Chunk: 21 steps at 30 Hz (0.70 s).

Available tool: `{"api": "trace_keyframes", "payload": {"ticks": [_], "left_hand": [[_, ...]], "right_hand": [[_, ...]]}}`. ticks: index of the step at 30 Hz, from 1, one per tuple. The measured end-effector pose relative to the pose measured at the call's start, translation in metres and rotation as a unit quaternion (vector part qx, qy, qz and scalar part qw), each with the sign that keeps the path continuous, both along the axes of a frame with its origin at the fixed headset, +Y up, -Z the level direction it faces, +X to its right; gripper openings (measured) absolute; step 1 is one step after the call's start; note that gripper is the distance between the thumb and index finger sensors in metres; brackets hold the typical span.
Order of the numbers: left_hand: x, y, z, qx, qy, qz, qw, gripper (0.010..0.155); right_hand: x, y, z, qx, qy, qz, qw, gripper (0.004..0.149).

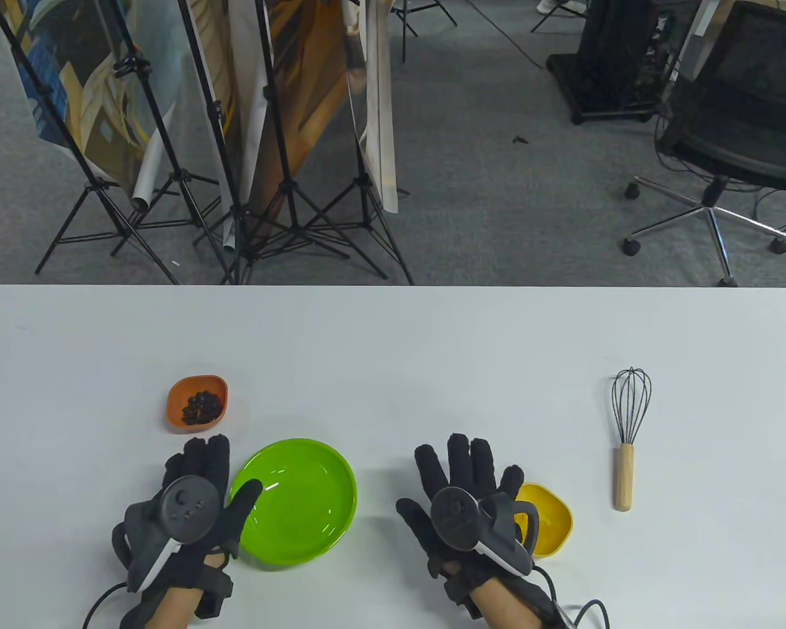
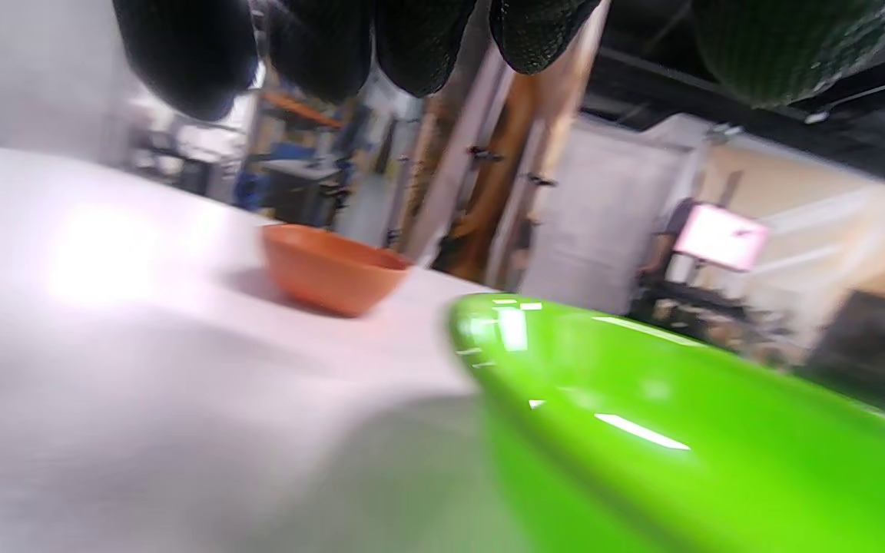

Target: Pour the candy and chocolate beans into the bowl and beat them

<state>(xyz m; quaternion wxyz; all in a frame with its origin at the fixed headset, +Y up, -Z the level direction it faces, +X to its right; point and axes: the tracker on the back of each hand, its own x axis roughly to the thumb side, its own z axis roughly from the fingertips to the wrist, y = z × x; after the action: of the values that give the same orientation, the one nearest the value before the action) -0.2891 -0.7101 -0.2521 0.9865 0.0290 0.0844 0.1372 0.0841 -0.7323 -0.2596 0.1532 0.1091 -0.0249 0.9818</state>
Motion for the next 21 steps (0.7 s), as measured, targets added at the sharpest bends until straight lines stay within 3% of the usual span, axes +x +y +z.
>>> {"api": "trace_keyframes", "payload": {"ticks": [4,7,10,14,17,21], "left_hand": [[-0.022,-0.018,-0.006,-0.074,0.044,0.018,0.996,0.082],[-0.031,-0.040,-0.012,-0.127,0.046,0.152,0.979,0.084],[-0.032,-0.060,-0.019,-0.191,0.048,0.257,0.946,0.085],[-0.029,-0.071,-0.023,-0.201,0.045,0.309,0.929,0.072],[-0.025,-0.071,-0.024,-0.193,0.044,0.310,0.930,0.058],[-0.021,-0.072,-0.027,-0.190,0.044,0.306,0.932,0.052]], "right_hand": [[0.005,0.002,0.002,0.012,-0.010,0.002,1.000,0.077],[0.008,0.006,0.004,0.034,-0.014,0.020,0.999,0.077],[0.010,0.008,0.005,0.032,-0.011,-0.001,0.999,0.077],[0.013,0.010,0.008,0.035,-0.012,-0.001,0.999,0.077],[0.013,0.011,0.008,0.036,-0.013,-0.005,0.999,0.077],[0.013,0.011,0.008,0.036,-0.014,-0.007,0.999,0.077]]}}
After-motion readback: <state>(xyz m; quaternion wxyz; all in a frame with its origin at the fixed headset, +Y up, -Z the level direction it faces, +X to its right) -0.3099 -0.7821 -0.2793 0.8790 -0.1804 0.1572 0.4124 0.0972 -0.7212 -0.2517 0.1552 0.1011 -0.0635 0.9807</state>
